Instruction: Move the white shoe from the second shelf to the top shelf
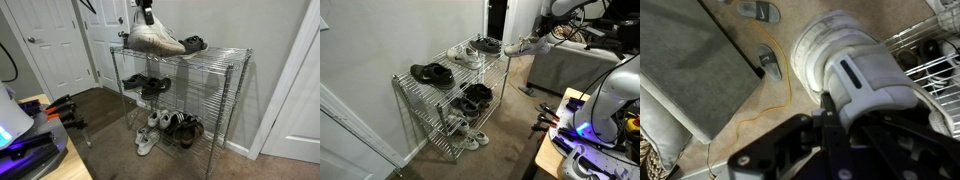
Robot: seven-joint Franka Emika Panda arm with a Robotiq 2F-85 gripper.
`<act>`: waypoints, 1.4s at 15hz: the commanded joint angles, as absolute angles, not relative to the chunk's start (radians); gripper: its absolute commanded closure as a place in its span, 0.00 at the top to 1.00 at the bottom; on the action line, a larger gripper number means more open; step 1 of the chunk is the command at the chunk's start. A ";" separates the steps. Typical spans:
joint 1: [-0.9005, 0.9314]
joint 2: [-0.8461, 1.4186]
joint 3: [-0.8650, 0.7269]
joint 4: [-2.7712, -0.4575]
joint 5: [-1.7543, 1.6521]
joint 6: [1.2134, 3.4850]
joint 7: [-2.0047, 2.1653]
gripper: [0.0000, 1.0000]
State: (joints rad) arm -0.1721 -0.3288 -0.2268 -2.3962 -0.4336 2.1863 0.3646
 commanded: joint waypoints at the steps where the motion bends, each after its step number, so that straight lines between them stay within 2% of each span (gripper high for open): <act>1: -0.208 -0.378 -0.186 -2.421 -0.361 2.235 0.372 0.04; 11: -0.218 -0.348 -0.158 -2.422 -0.345 2.243 0.350 0.07; 12: -0.218 -0.348 -0.158 -2.422 -0.345 2.243 0.350 0.04; 21: -0.162 -0.401 0.002 -2.430 -0.304 2.212 0.455 0.05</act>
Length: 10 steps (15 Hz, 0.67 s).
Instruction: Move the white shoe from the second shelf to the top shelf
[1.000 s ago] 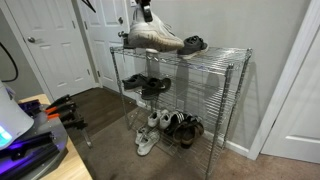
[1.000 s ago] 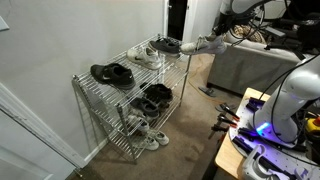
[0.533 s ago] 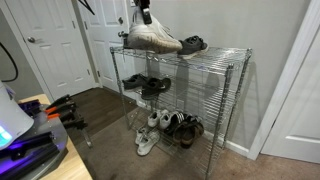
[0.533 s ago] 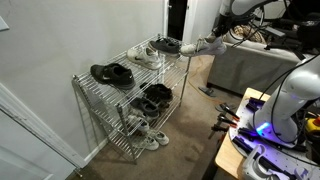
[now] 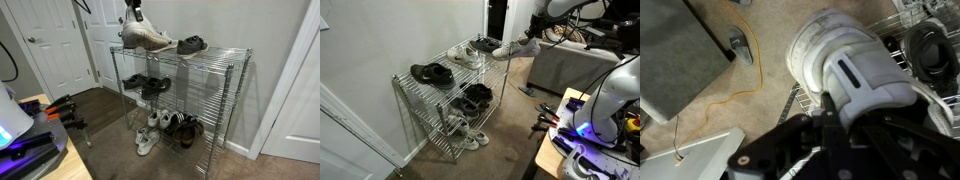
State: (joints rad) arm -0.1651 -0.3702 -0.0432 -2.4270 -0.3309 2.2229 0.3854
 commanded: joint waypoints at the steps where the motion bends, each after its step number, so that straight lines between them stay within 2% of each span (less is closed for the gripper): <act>1: -0.164 -0.394 0.020 -2.426 -0.302 2.215 0.498 0.04; 10: -0.138 -0.142 0.100 -2.204 -0.301 2.309 0.896 0.04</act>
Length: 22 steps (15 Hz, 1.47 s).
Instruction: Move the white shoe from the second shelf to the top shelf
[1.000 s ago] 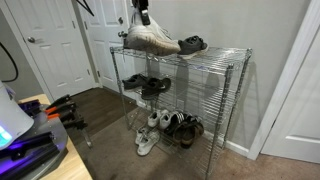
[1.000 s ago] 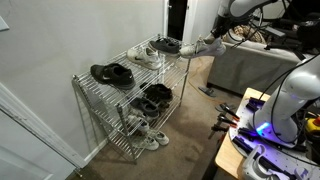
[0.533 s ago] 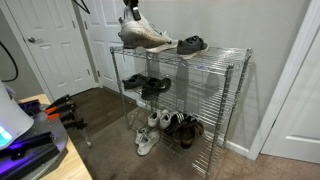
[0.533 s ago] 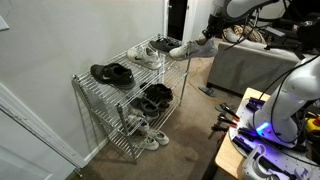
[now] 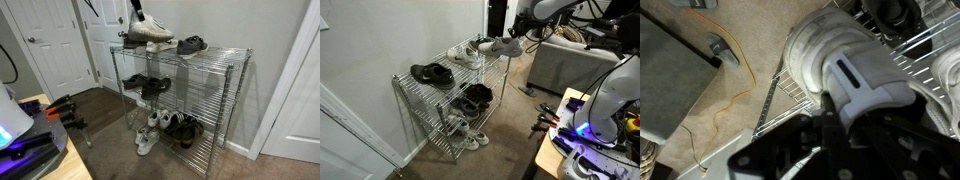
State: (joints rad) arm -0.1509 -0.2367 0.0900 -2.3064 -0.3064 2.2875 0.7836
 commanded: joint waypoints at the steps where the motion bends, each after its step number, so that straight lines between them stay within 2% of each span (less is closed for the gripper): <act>1: -0.130 -0.110 0.097 -2.173 -0.301 2.314 0.927 0.04; 6: -0.065 0.024 0.073 -2.043 -0.293 2.314 1.023 0.04; 13: 0.004 0.083 0.031 -2.035 -0.316 2.508 1.165 0.04; 22: 0.039 0.163 -0.042 -1.994 -0.376 2.601 1.203 0.04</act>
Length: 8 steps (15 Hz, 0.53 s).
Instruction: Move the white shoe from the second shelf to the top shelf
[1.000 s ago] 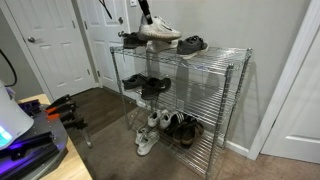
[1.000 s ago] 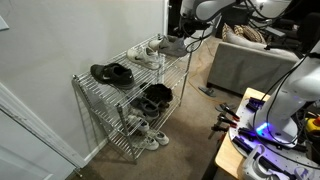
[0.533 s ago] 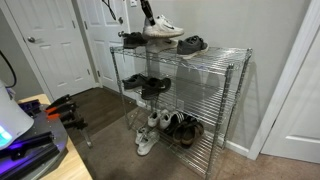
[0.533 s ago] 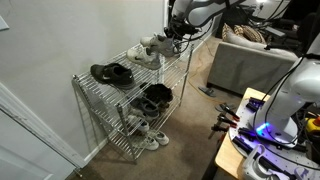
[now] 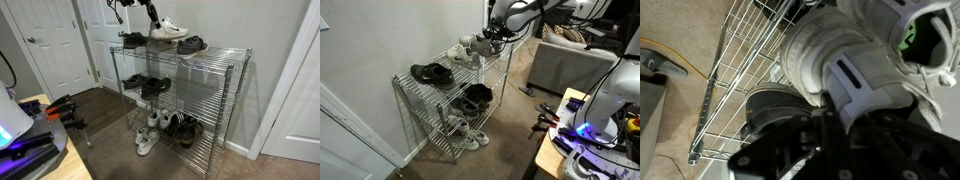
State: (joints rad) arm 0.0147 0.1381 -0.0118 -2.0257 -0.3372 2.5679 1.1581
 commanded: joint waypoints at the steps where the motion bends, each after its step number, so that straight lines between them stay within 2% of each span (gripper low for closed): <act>1: 0.045 0.170 -0.049 -1.986 -0.379 2.591 1.202 0.25; 8: 0.055 0.164 -0.066 -1.985 -0.343 2.575 1.151 0.68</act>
State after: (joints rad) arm 0.0433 0.1770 -0.0557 -1.9771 -0.3531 2.5727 1.1587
